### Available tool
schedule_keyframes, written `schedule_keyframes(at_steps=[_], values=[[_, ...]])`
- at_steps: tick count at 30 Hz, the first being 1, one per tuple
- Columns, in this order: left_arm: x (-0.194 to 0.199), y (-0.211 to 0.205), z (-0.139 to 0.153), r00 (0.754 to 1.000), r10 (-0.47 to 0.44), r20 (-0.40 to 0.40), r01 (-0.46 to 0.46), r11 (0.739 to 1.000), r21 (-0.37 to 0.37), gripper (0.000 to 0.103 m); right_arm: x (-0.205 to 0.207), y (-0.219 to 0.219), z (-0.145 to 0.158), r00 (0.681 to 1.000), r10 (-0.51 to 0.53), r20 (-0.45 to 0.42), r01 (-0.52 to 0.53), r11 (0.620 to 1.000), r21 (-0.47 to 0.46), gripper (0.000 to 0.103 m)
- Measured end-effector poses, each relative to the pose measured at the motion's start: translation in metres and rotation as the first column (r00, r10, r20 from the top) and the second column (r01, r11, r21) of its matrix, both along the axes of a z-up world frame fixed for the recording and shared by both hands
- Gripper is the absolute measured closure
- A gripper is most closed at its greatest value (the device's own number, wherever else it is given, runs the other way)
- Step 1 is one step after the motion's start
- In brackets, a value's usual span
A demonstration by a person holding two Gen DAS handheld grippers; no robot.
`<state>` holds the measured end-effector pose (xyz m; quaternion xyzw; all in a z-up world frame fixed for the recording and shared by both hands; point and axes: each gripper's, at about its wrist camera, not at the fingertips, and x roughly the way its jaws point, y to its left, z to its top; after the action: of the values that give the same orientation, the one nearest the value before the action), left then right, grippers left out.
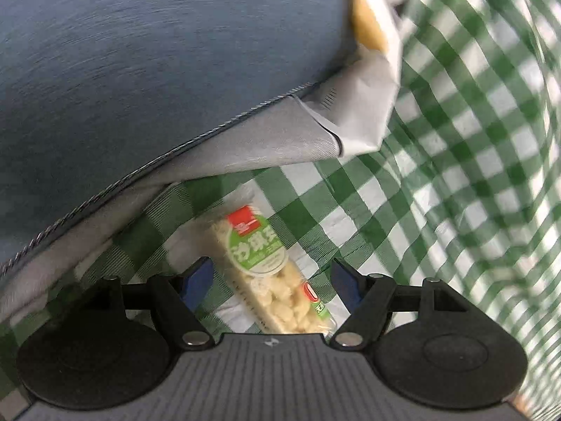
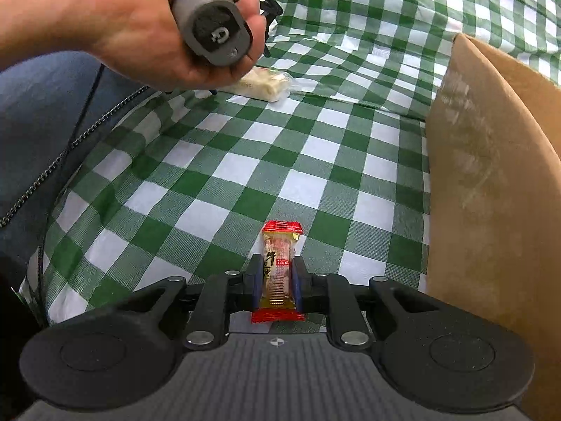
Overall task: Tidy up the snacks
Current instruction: 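Grasp the white nut-cluster bag with the left tool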
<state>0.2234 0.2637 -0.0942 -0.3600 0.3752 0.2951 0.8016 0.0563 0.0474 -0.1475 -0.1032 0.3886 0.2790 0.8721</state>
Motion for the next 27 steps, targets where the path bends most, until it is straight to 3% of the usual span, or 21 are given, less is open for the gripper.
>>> schedule_keyframes(at_steps=[4, 7, 11, 18, 21, 24, 27], values=[[0.015, -0.017, -0.005, 0.993, -0.078, -0.083, 0.088, 0.989, 0.116, 0.025, 0.002, -0.005, -0.001, 1.0, -0.002, 0.0, 0.002, 1.0, 0.005, 0.085], [0.018, -0.027, -0.005, 0.977, -0.159, -0.139, 0.185, 0.962, 0.198, 0.033, 0.003, -0.006, -0.001, 1.0, -0.004, 0.001, 0.004, 1.0, 0.003, 0.085], [0.015, -0.035, -0.005, 0.948, -0.267, -0.175, 0.303, 0.924, 0.233, 0.06, 0.001, -0.005, -0.001, 1.0, -0.005, 0.007, 0.005, 1.0, -0.004, 0.085], [-0.014, -0.035, 0.007, 0.908, -0.365, -0.206, 0.405, 0.892, 0.202, 0.064, -0.003, -0.007, 0.002, 1.0, -0.018, 0.021, 0.018, 1.0, -0.013, 0.085], [-0.031, -0.043, 0.02, 0.87, -0.445, -0.213, 0.482, 0.858, 0.178, 0.064, -0.004, -0.01, 0.007, 1.0, -0.026, 0.015, 0.026, 1.0, 0.0, 0.085], [-0.056, -0.057, 0.032, 0.815, -0.536, -0.222, 0.575, 0.796, 0.187, 0.064, -0.006, -0.012, 0.011, 0.999, -0.038, 0.006, 0.038, 0.999, 0.015, 0.085], [-0.086, -0.067, 0.038, 0.794, -0.561, -0.234, 0.602, 0.777, 0.185, 0.064, -0.01, -0.016, 0.014, 0.999, -0.048, -0.005, 0.048, 0.999, 0.025, 0.085]])
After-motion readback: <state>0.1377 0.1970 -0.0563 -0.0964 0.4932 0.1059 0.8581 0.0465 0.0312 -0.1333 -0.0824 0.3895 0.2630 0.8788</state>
